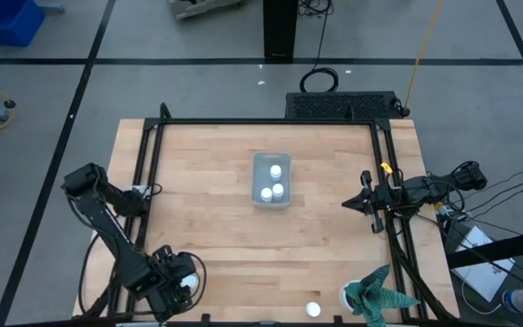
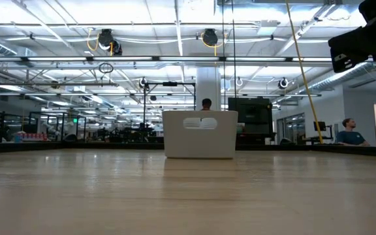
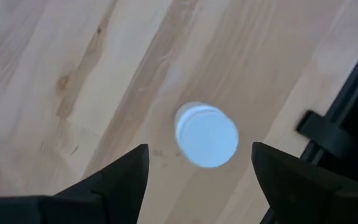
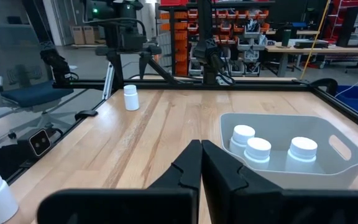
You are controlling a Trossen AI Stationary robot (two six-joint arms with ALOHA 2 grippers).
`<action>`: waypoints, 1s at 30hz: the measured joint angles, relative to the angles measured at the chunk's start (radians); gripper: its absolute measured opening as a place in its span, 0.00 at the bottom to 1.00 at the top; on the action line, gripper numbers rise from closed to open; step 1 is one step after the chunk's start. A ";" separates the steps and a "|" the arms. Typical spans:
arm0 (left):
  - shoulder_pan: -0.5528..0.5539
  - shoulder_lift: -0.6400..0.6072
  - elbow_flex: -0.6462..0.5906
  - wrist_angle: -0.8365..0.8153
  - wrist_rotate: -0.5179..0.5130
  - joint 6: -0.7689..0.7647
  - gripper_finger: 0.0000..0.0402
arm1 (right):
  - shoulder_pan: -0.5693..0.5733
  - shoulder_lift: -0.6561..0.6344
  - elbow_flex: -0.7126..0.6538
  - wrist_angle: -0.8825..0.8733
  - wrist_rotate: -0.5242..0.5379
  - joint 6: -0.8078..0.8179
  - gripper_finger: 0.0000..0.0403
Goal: Pick and place pill bottles into a basket
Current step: Put the white pill bottle into the gray bin
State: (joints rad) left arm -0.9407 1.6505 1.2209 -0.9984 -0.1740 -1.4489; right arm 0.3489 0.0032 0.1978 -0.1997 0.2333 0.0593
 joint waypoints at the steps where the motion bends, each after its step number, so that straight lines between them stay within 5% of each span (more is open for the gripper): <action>1: -0.002 0.000 0.000 -0.001 0.002 -0.002 0.71 | 0.000 0.000 0.000 0.000 0.000 0.000 0.01; 30: -0.001 0.000 -0.084 0.130 -0.028 0.031 0.69 | 0.000 0.000 0.000 0.000 0.000 0.000 0.01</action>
State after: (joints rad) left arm -0.9421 1.6501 1.1373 -0.8687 -0.2015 -1.4182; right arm 0.3487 0.0032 0.1978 -0.1997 0.2335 0.0594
